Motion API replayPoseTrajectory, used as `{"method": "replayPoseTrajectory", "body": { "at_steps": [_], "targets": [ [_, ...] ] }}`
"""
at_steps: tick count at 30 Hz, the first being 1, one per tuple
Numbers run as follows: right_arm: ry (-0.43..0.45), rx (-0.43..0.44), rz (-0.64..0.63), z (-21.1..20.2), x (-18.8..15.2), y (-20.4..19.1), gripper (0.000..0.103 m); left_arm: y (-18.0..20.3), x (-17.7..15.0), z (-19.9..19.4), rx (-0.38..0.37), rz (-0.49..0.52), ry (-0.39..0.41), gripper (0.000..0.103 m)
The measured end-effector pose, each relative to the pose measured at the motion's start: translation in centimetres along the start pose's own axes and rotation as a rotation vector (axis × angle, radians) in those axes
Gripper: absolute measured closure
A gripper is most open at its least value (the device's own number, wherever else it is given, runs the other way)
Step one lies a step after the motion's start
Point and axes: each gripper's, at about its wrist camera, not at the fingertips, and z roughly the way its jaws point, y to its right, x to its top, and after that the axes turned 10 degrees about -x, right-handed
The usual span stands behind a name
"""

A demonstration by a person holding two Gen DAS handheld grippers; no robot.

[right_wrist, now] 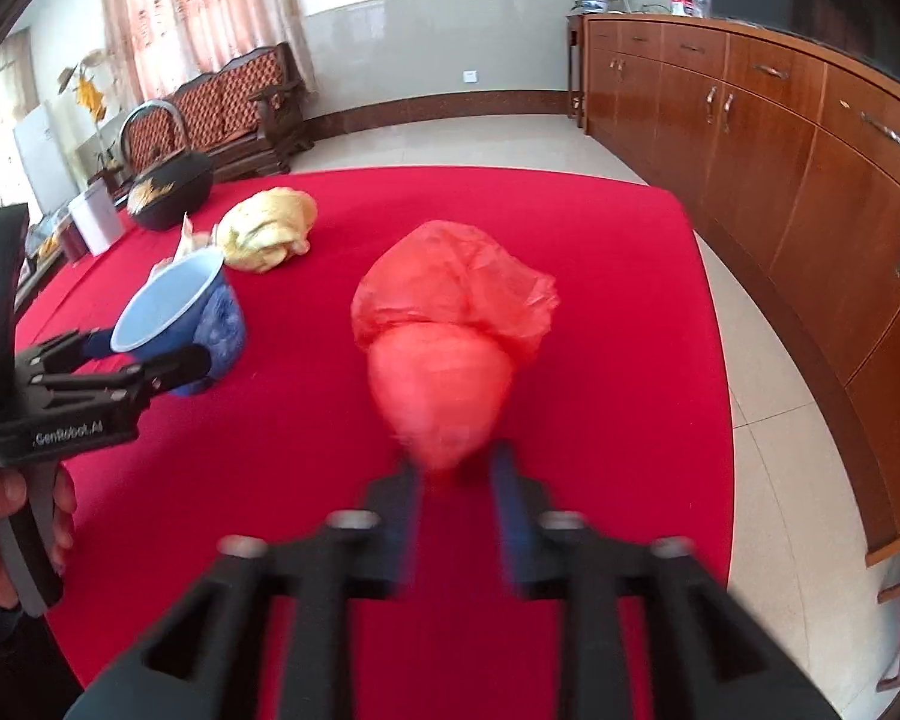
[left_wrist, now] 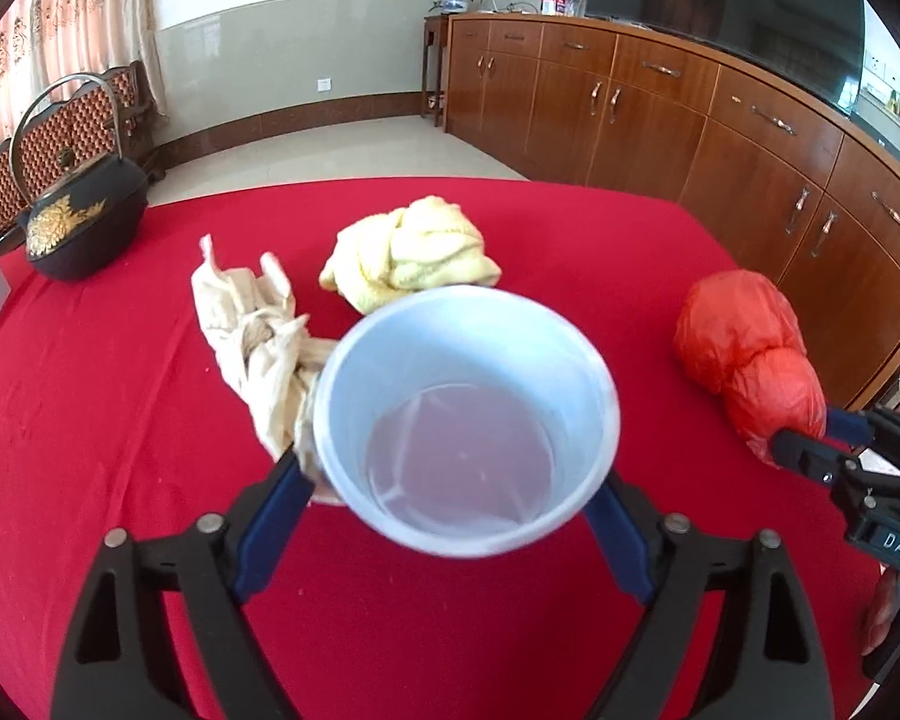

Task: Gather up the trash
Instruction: 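Lift the blue cup and red bag off the table with both tools, then carry the blue cup and red bag over the black bin with both tools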

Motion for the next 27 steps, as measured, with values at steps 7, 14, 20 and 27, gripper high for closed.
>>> {"method": "replayPoseTrajectory", "body": {
  "at_steps": [7, 14, 20, 27],
  "targets": [
    [-0.017, 0.06, 0.04, 1.4, 2.2, -0.2, 0.046, -0.3, 0.1, 0.5, 0.002, -0.015, -0.013, 0.015],
    [-0.003, 0.063, 0.075, 1.8, 3.0, -0.5, 0.046, -0.3, 0.2, 0.4, 0.025, -0.026, 0.008, 0.015],
    [-0.01, 0.08, 0.111, 2.4, 3.1, -0.9, 0.074, -0.1, 0.2, 0.4, 0.003, 0.003, 0.009, 0.024],
    [0.052, -0.006, 0.057, -0.4, 2.0, -1.3, 0.075, 0.3, -0.7, -1.4, 0.004, 0.034, 0.055, 0.025]
  ]
}}
